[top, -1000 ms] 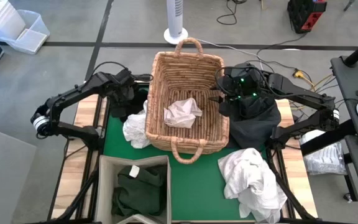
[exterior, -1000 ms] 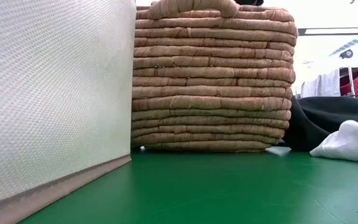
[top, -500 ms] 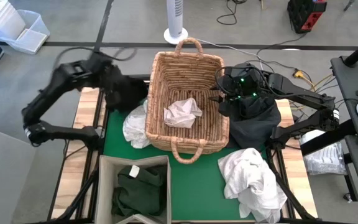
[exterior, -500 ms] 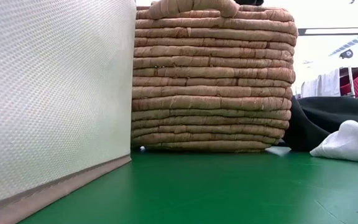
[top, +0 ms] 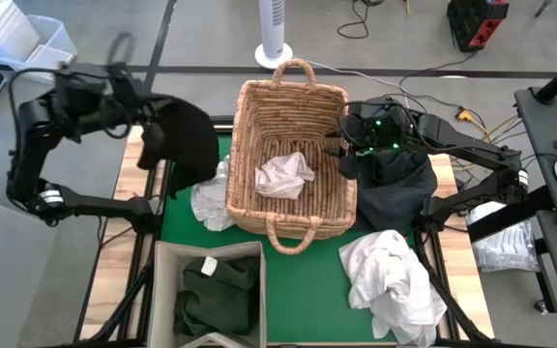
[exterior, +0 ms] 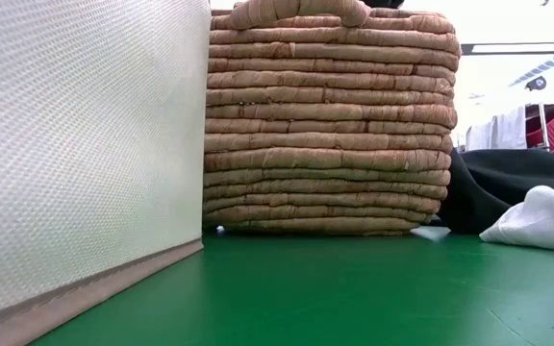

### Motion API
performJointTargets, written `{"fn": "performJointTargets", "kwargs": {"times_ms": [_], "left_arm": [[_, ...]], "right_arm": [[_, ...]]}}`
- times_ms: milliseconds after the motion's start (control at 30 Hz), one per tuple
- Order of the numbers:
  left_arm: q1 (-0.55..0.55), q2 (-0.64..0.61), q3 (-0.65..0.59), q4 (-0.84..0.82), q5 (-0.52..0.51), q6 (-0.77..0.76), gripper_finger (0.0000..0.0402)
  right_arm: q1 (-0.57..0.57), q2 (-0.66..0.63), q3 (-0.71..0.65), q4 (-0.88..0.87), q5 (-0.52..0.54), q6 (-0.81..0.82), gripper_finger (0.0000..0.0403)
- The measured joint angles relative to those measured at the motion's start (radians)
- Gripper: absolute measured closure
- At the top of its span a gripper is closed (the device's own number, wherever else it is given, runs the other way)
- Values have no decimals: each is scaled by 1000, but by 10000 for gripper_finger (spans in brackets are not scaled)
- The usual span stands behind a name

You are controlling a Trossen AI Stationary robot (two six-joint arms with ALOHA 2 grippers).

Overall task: Sort clothes
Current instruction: Put the left black shirt into the gray laundry bin

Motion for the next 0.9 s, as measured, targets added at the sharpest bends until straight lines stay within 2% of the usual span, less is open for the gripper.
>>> {"fn": "performJointTargets", "kwargs": {"times_ms": [100, 267, 500, 633, 800, 900], "left_arm": [[-33, 12, 72, 48, 16, -11, 401], [-64, 45, 203, 94, 117, -64, 401], [-73, 67, 342, 277, 350, -165, 401], [-73, 81, 397, 394, 389, -284, 401], [-73, 94, 445, 443, 413, -375, 401], [-73, 98, 431, 499, 492, -465, 401]], "right_arm": [[0, 0, 0, 13, 0, 0, 214], [0, 0, 0, 14, 0, 7, 218], [0, 0, 0, 17, 0, 13, 213], [0, 0, 0, 17, 0, 16, 212], [0, 0, 0, 17, 0, 17, 215], [0, 0, 0, 17, 0, 18, 214]]}}
